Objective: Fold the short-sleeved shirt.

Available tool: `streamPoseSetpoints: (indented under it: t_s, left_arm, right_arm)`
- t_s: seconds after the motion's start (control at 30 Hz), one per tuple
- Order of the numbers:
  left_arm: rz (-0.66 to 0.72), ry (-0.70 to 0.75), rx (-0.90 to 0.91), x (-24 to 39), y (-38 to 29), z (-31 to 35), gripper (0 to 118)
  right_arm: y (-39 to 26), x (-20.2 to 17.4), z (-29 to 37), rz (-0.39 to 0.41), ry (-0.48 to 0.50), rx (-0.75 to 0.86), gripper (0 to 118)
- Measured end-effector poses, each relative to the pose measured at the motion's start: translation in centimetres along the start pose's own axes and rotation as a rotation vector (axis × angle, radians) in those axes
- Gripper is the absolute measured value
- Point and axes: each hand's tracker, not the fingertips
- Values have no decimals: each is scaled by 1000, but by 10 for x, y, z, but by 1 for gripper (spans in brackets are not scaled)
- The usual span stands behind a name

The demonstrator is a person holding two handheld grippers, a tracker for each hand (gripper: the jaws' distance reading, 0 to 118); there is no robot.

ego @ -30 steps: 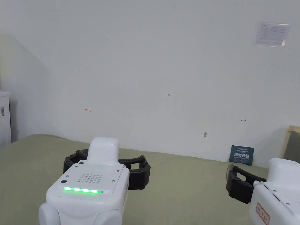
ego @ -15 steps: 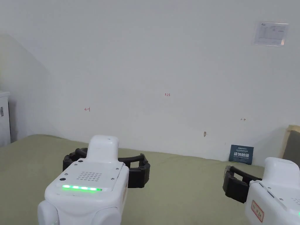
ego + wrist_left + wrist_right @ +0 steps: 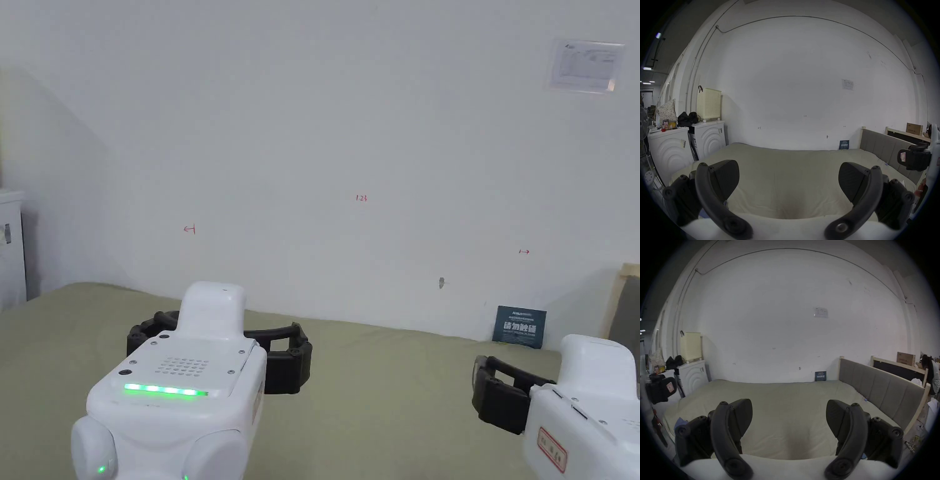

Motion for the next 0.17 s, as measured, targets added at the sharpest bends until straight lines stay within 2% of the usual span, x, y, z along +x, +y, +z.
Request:
streamPoseSetpoints:
  t_s: [0.1,0.17]
  left_arm:
    - [10,2,2,-3,-1,-1,118]
    - [14,3,-3,-4,-1,-2,118]
  right_arm:
    - [1,1,0,-35,-4,-6,96]
    - [2,2,-1,-100,28,-43,96]
